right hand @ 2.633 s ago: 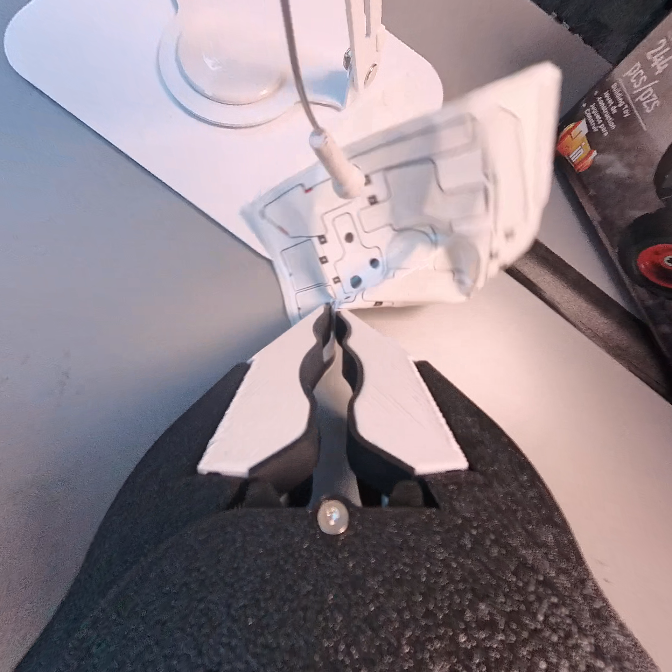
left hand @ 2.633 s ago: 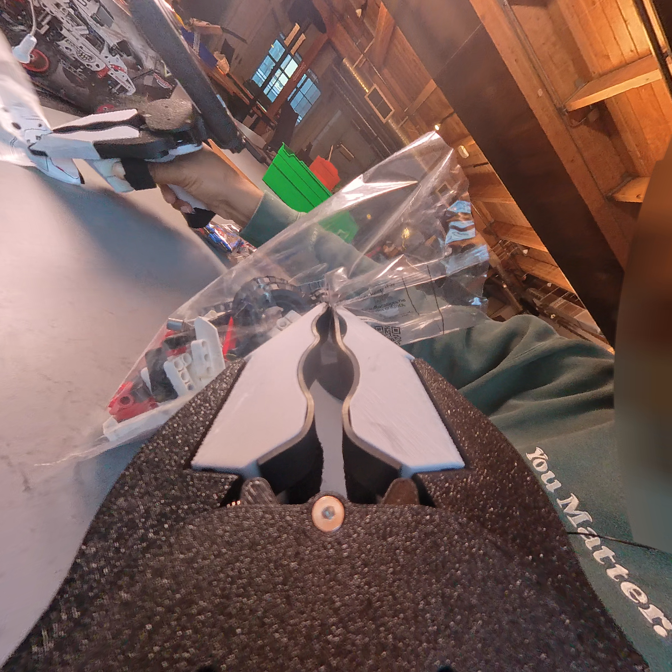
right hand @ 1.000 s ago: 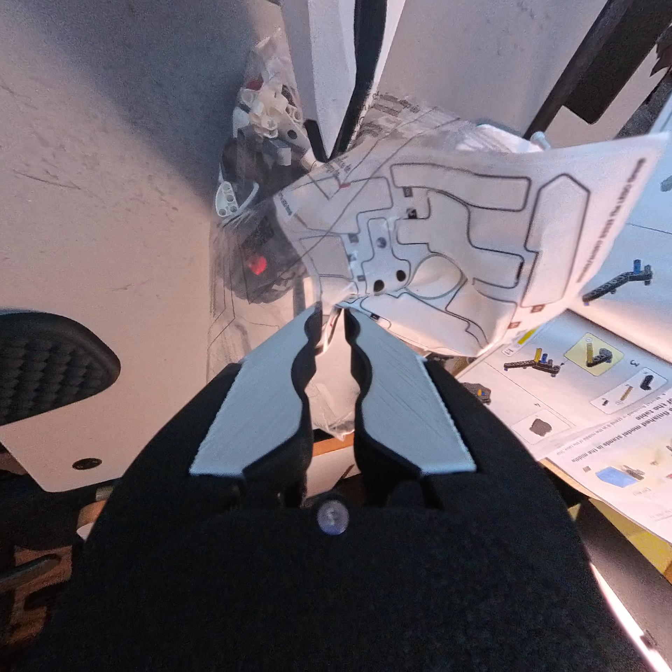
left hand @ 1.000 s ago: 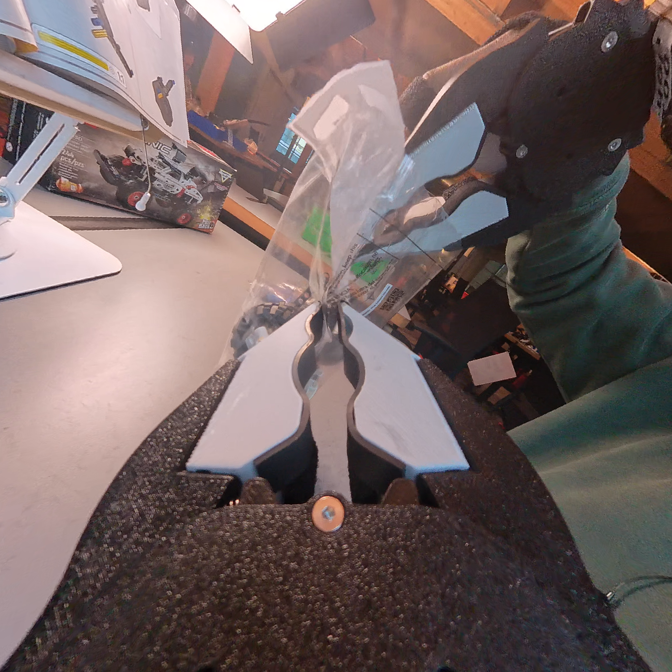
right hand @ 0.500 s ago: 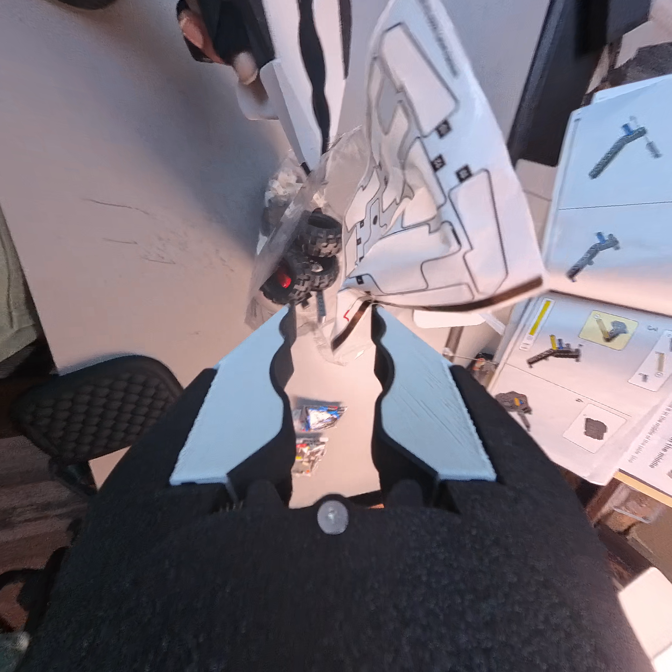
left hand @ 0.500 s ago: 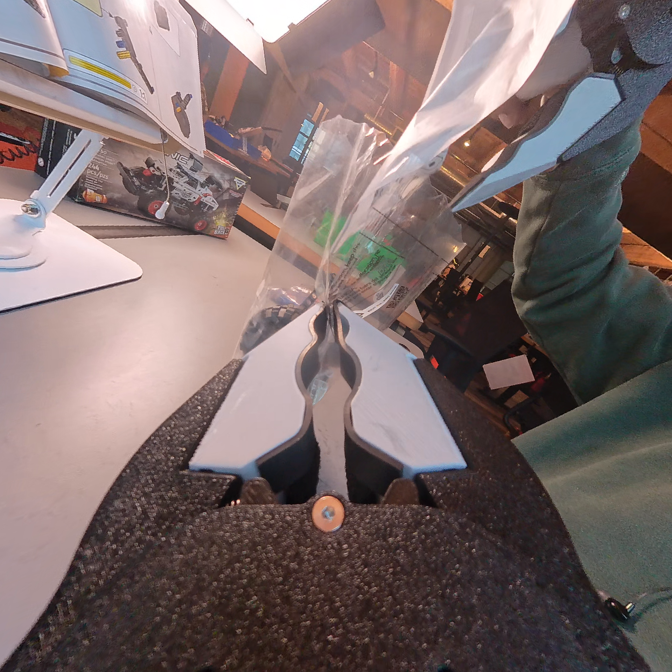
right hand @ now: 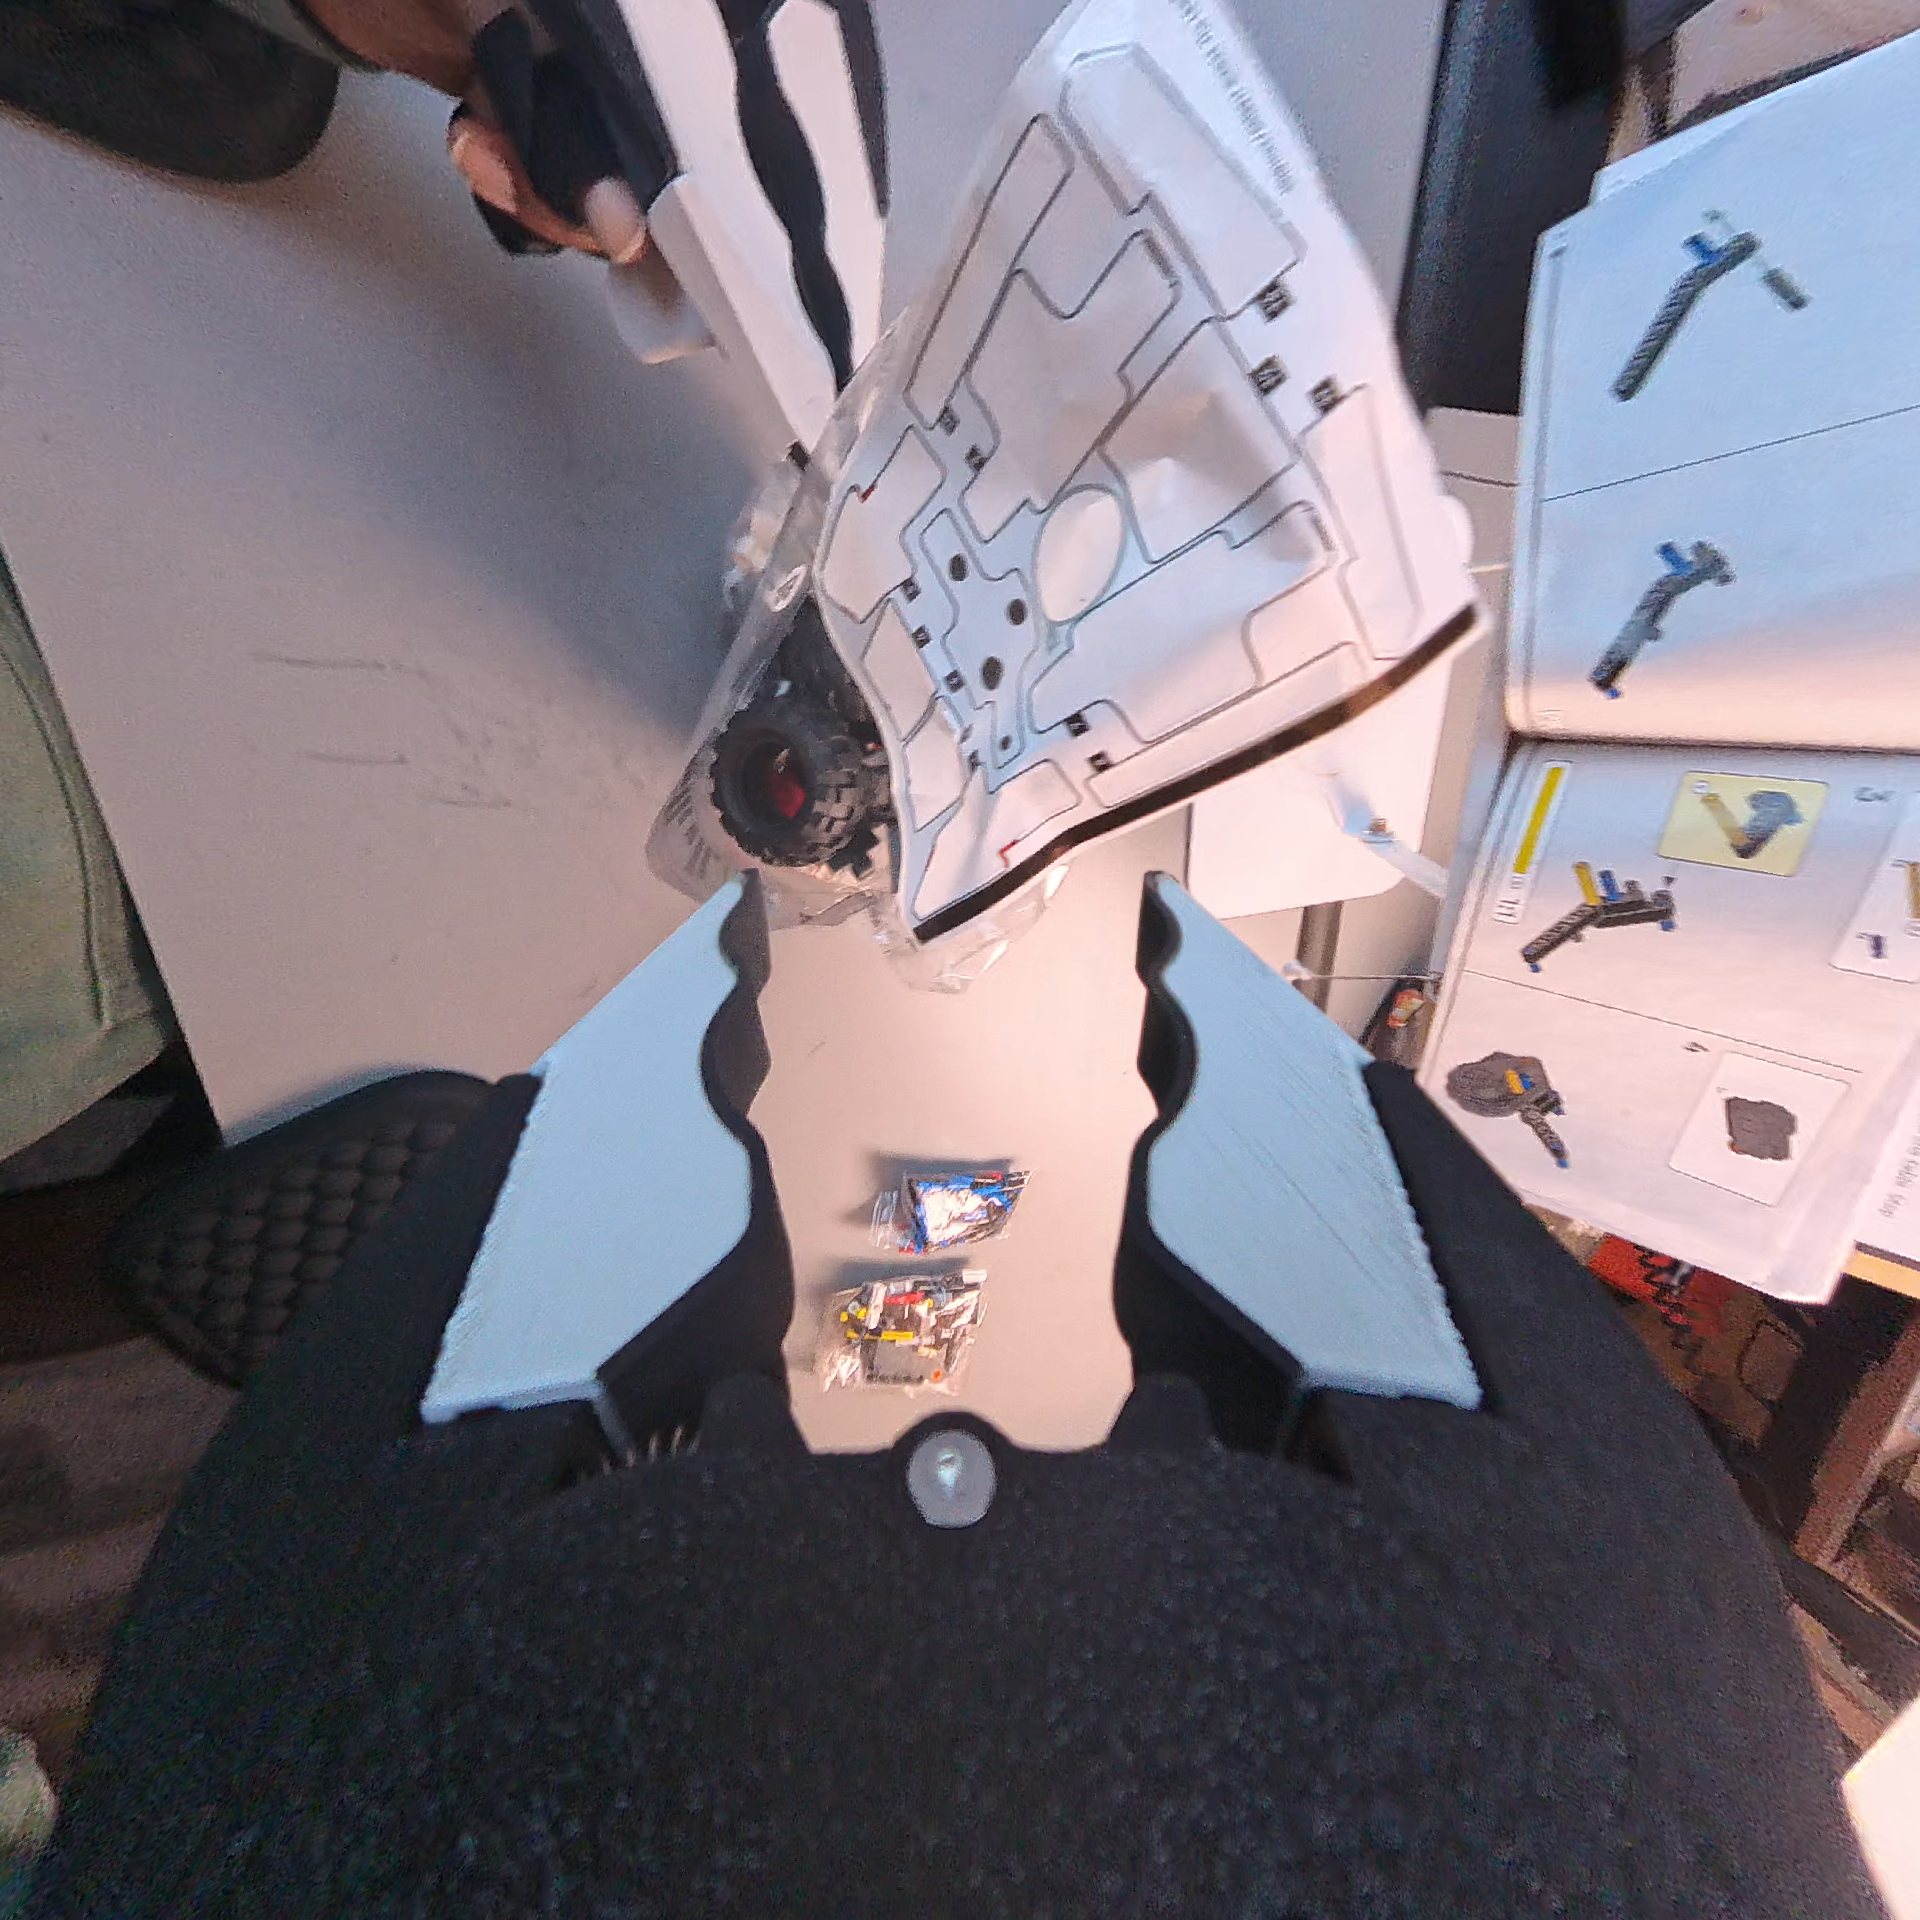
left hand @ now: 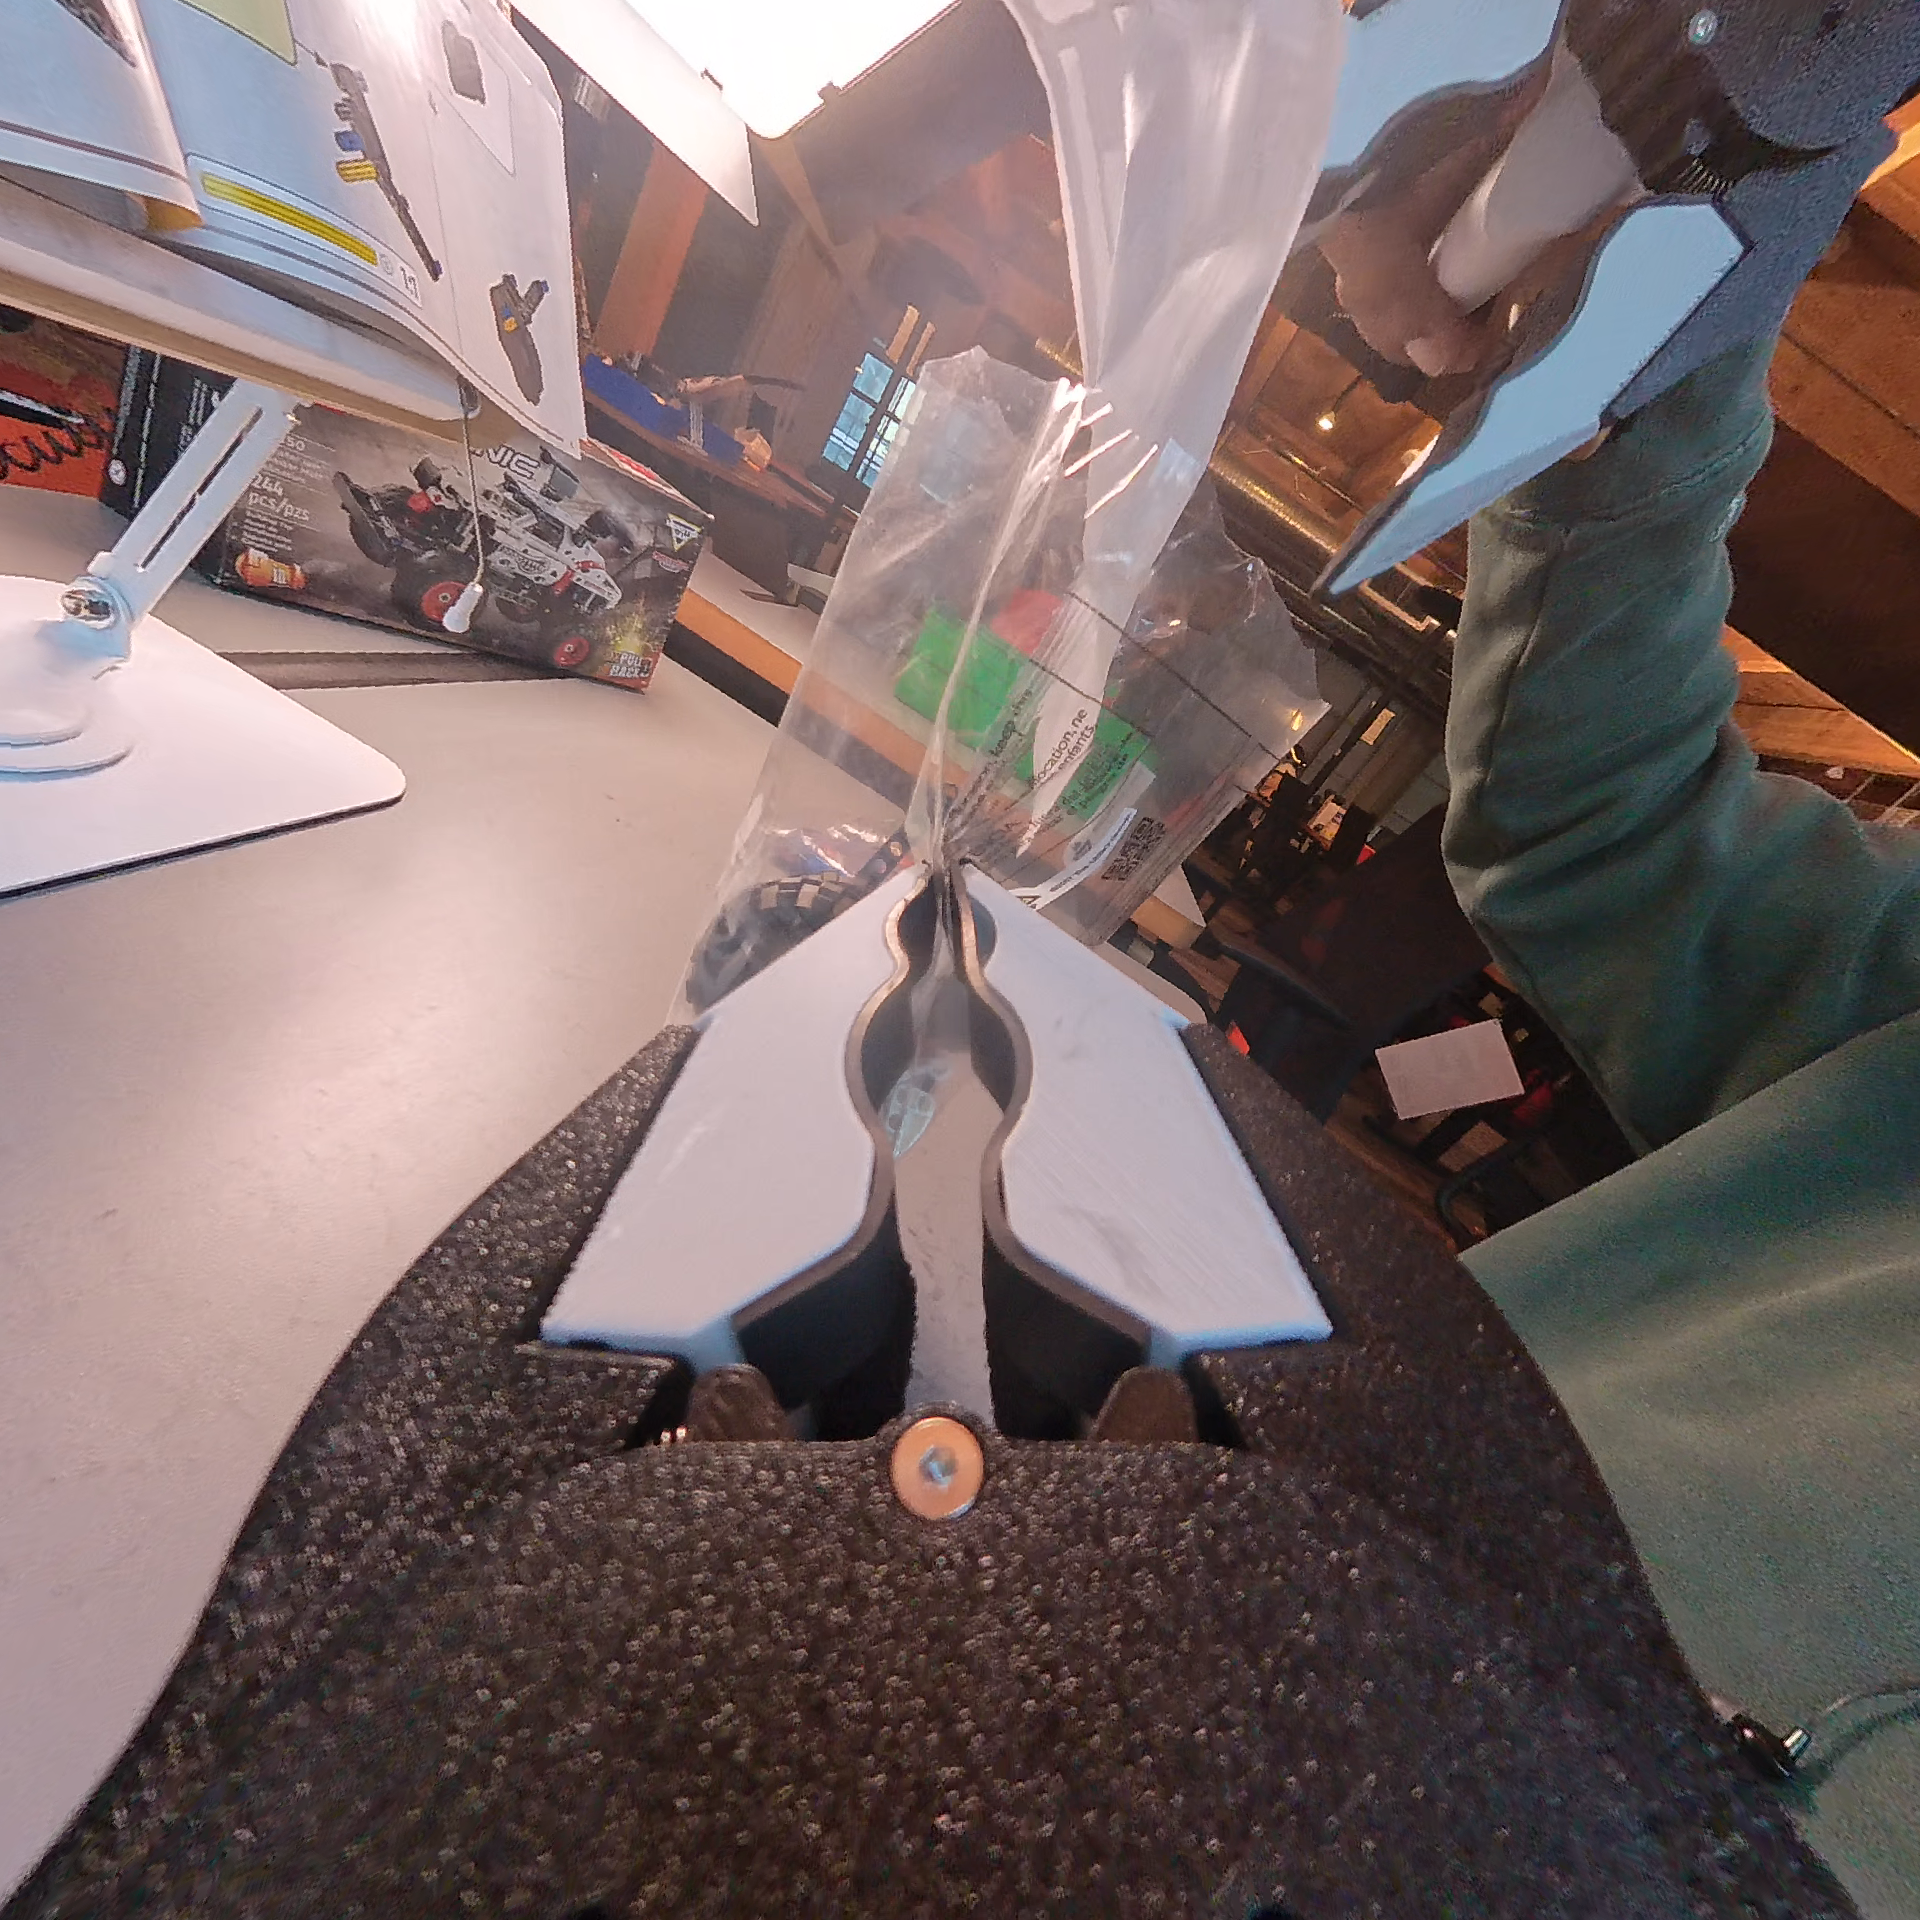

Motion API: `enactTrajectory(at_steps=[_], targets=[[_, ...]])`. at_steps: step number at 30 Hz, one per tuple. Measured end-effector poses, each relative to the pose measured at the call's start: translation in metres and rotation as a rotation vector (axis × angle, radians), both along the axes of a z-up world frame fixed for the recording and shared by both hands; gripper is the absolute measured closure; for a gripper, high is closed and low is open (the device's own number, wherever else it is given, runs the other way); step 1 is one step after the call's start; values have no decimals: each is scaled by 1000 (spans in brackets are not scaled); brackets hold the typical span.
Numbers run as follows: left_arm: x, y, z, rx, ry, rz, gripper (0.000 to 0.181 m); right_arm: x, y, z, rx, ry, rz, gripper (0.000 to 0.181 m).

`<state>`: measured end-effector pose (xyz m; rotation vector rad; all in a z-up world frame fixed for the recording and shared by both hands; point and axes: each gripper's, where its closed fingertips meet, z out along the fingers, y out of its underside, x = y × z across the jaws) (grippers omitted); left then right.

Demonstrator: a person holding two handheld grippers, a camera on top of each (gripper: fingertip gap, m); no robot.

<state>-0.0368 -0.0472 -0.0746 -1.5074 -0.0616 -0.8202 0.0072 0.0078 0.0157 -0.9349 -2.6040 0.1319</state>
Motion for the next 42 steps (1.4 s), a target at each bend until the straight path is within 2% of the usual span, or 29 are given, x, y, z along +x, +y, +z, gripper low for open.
enactTrajectory(at_steps=[3,6,10,13,14,16,18,20,23,26,29,31,33,35,37,39,42], targets=[[0,1,0,4,-2,-3,180,-18,-3,21,-23,123,40,106],[1,1,0,11,-1,-8,180,-39,-14,36,-34,152,129,102],[2,1,0,17,-2,-14,180,-61,-25,34,-27,-20,213,96],[3,0,0,21,18,-19,180,-79,-27,24,18,-161,219,96],[4,0,0,22,19,-21,180,-83,-27,17,28,-211,216,100],[2,-1,-1,21,13,-21,181,-76,-25,4,48,-336,211,142],[-1,-1,-2,17,4,-10,181,-71,-27,0,64,-359,236,169],[-5,0,-3,14,-13,4,181,-76,-26,7,92,-251,232,178],[-9,1,-3,15,-28,23,181,-76,-23,15,80,-102,73,181],[-12,2,-3,20,-21,49,181,-55,-29,-5,-17,-108,-46,181],[-13,1,-4,26,3,63,179,-47,-20,-34,25,-78,-116,181],[-14,0,-2,37,21,64,174,-54,-12,-44,108,-3,-110,181],[-13,-1,-2,46,40,60,166,-61,-23,-50,99,69,-52,181],[-14,-3,-1,51,62,67,163,-62,-20,-56,167,90,-1,181],[-14,-4,1,65,80,70,163,-54,-15,-70,205,42,34,181],[-13,-5,3,76,103,67,165,-45,-18,-81,162,-25,24,181],[-13,-6,5,90,164,90,164,-39,-21,-83,123,-82,-4,181]])
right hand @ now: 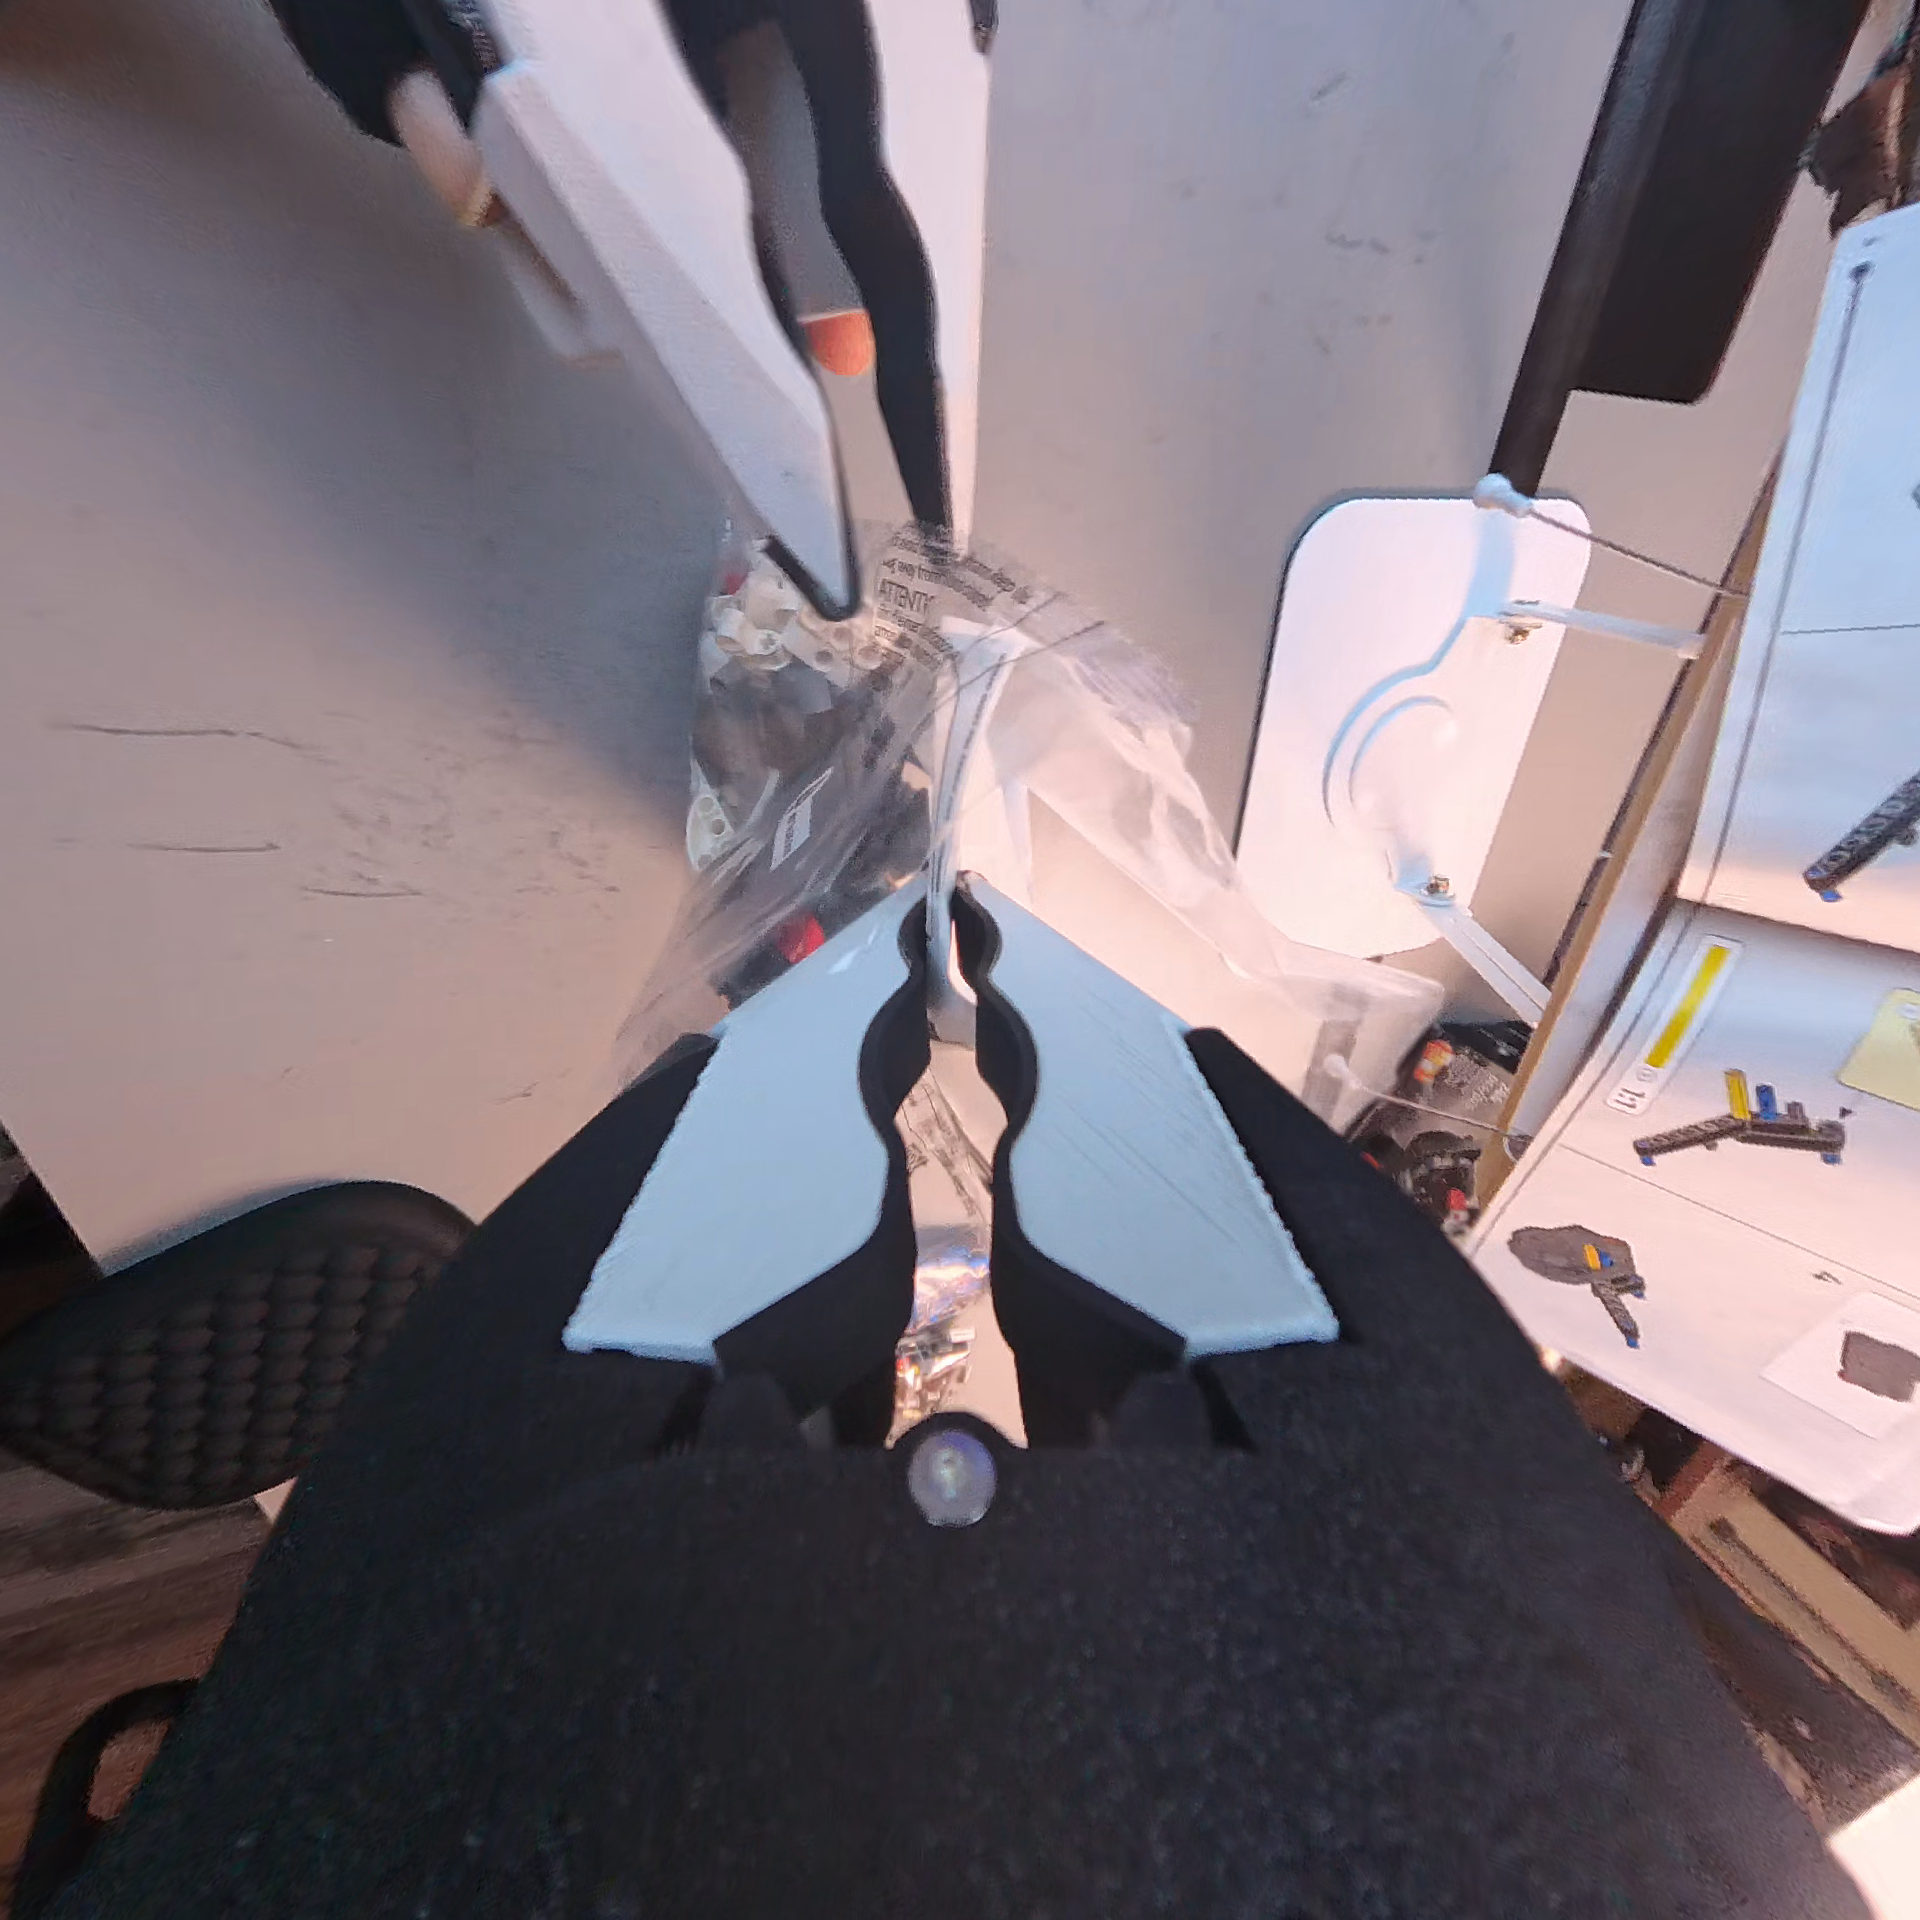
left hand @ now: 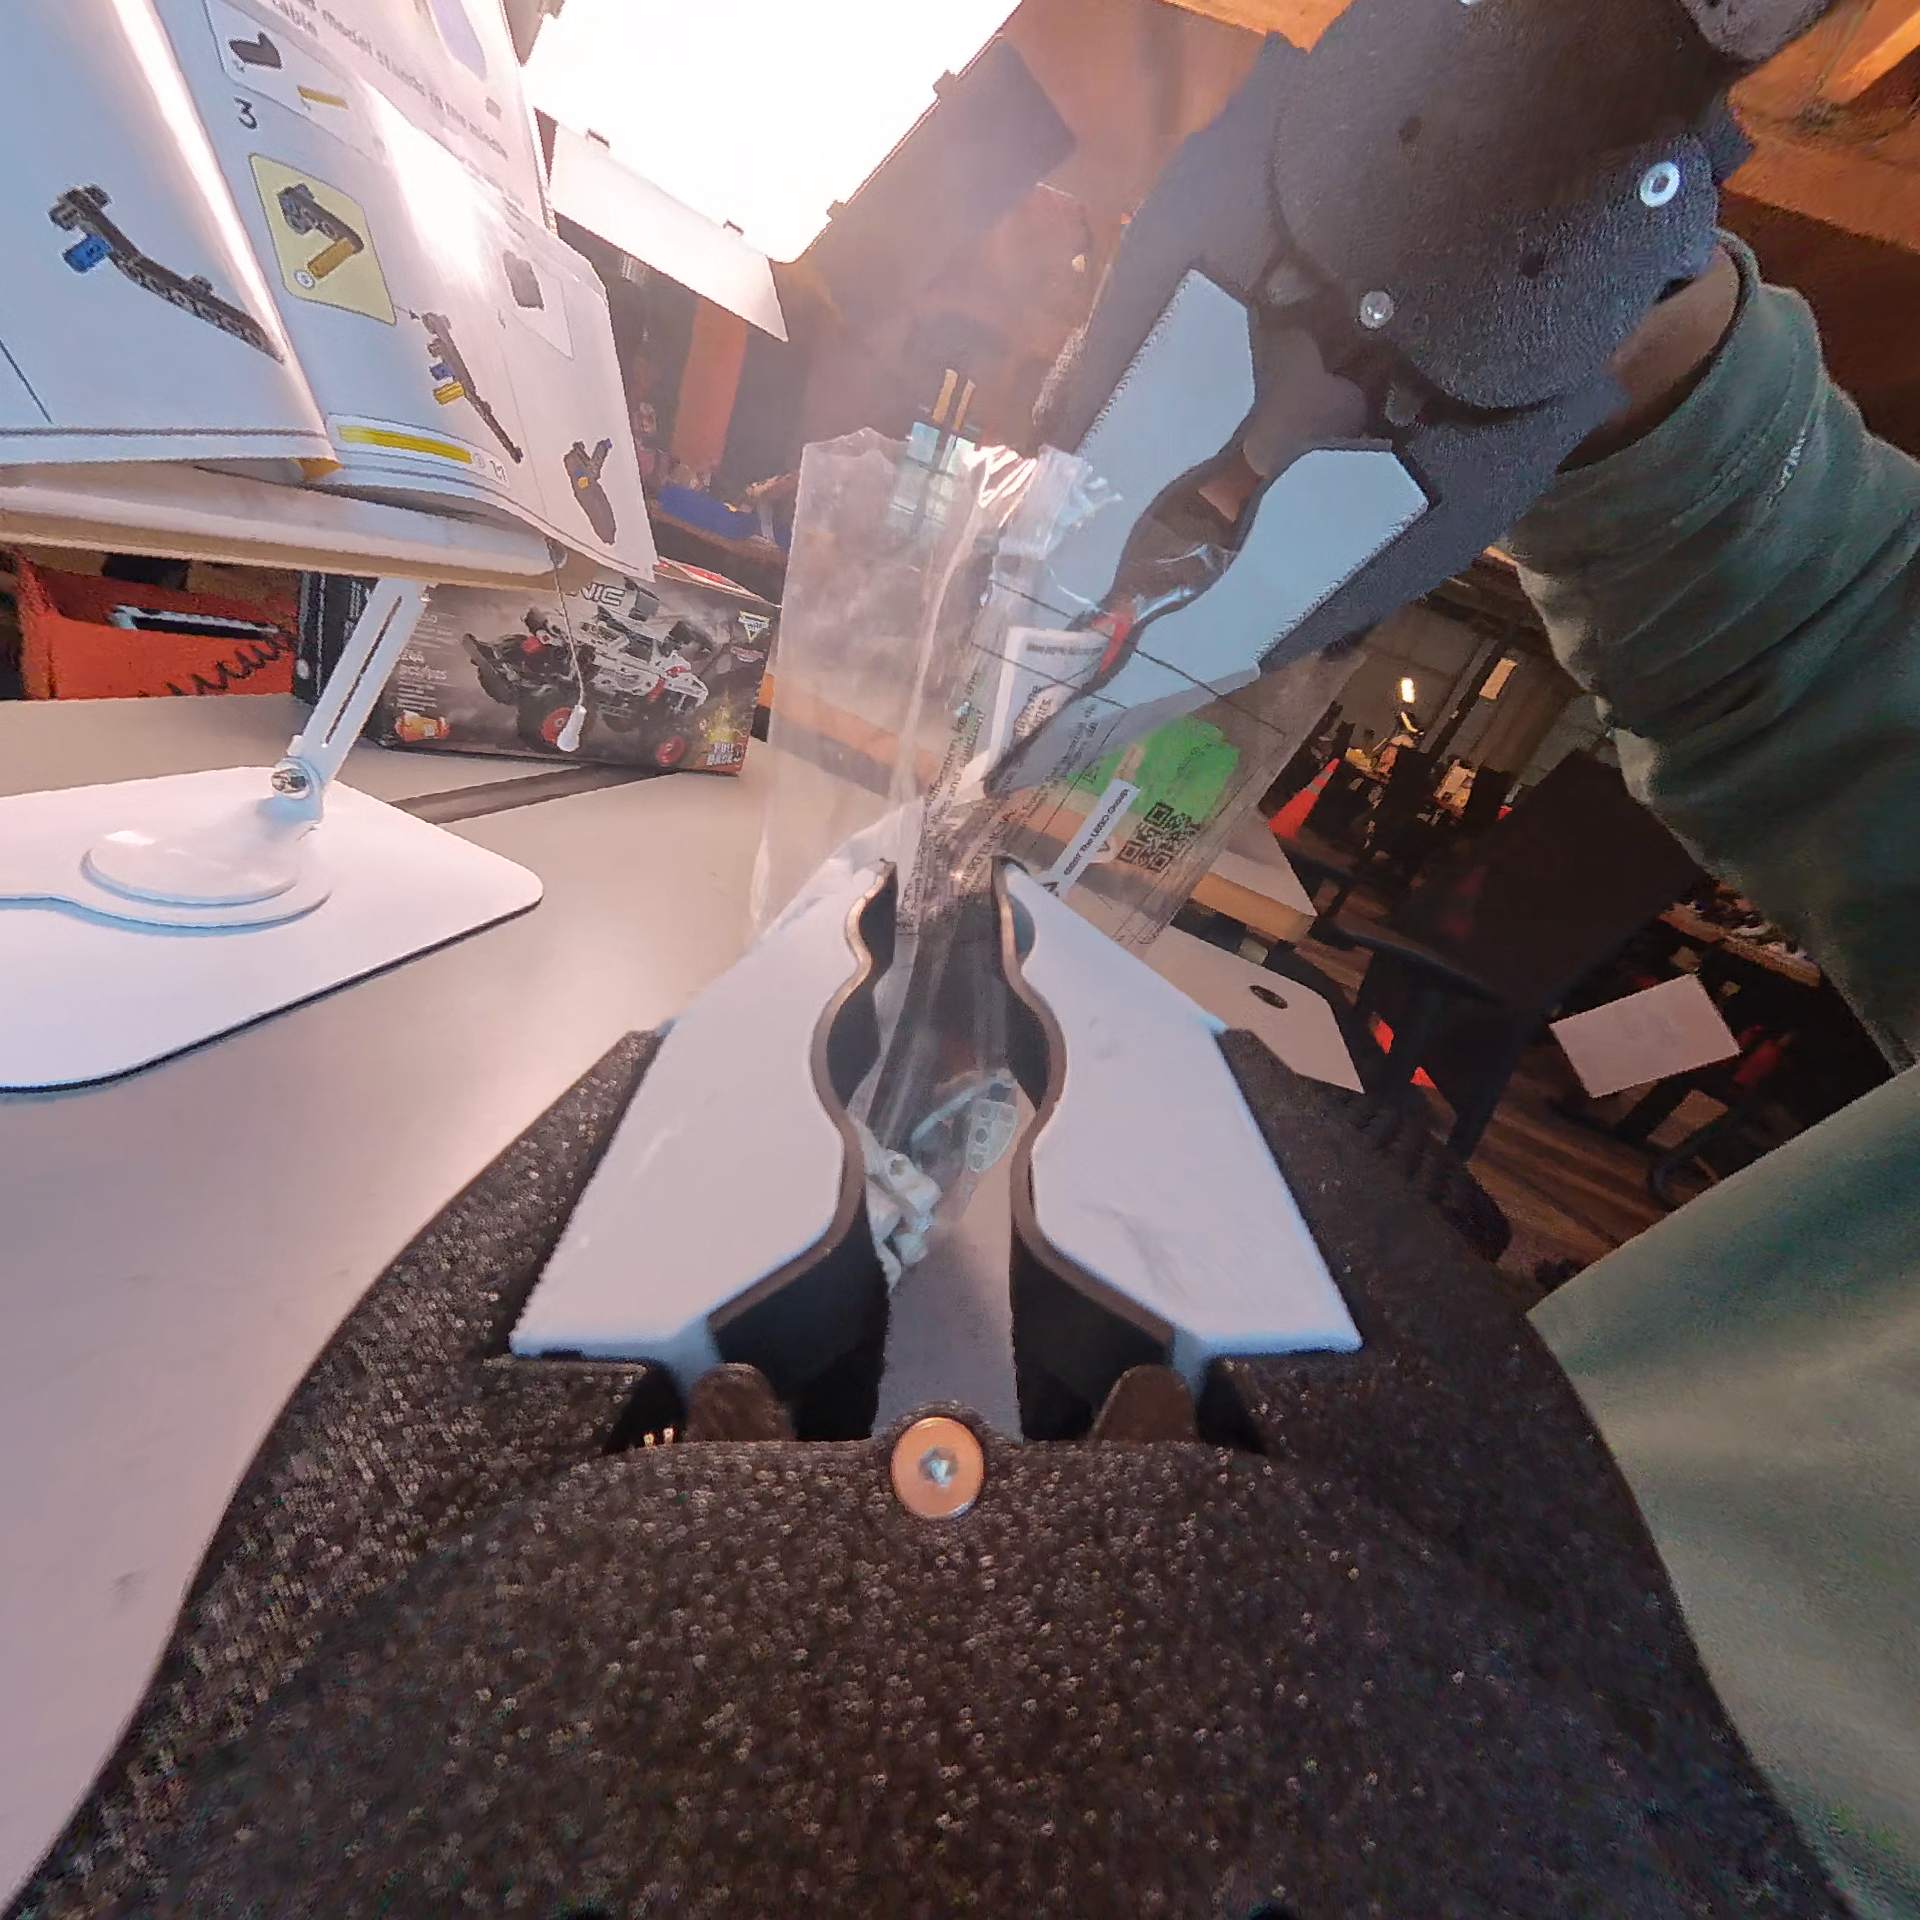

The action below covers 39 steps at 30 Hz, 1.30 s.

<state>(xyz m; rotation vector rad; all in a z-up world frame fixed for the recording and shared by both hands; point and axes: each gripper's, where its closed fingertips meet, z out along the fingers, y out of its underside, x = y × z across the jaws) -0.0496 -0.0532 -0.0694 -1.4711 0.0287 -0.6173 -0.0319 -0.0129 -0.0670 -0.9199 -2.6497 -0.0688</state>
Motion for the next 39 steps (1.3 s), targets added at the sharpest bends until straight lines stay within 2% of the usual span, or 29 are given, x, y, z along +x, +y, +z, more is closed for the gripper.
enactTrajectory(at_steps=[3,5,8,9,12,16,19,22,23,25,28,30,32,33,35,38,39], targets=[[-1,2,-4,-16,84,35,155,-6,8,-1,12,18,-77,181],[0,7,-18,-85,155,54,155,-7,0,5,-26,51,-70,181],[2,12,-26,-115,212,69,170,-18,4,36,-29,187,-85,181],[2,12,-25,-109,213,75,171,-15,6,38,-30,183,-92,181],[2,13,-21,-96,214,85,174,-2,12,13,4,103,-84,181],[8,7,-17,-64,257,69,179,5,-1,-12,3,10,-21,181],[6,6,-17,-66,296,91,181,-2,1,-10,32,-5,-28,181],[1,1,-15,-63,291,78,181,-17,33,4,178,81,-62,181],[0,0,-15,-63,288,71,181,-14,35,-2,153,53,-75,181],[4,-1,-16,-63,279,40,181,-6,25,-16,57,-4,-85,181],[11,-1,-15,-51,301,20,179,-2,-5,-25,-51,-32,18,181],[15,-3,-13,-38,322,10,180,-8,4,-24,4,-4,10,181],[15,-6,-11,-29,326,3,181,-12,38,-24,189,-1,-19,181],[15,-6,-10,-31,331,1,181,-6,38,-30,177,-46,-3,181],[18,-7,-14,-42,359,-12,181,5,14,-37,15,-113,3,181],[21,-9,-8,-5,350,-29,177,-2,19,-35,64,-64,27,181],[21,-10,-4,15,333,-30,168,-4,18,-33,49,-46,27,181]])
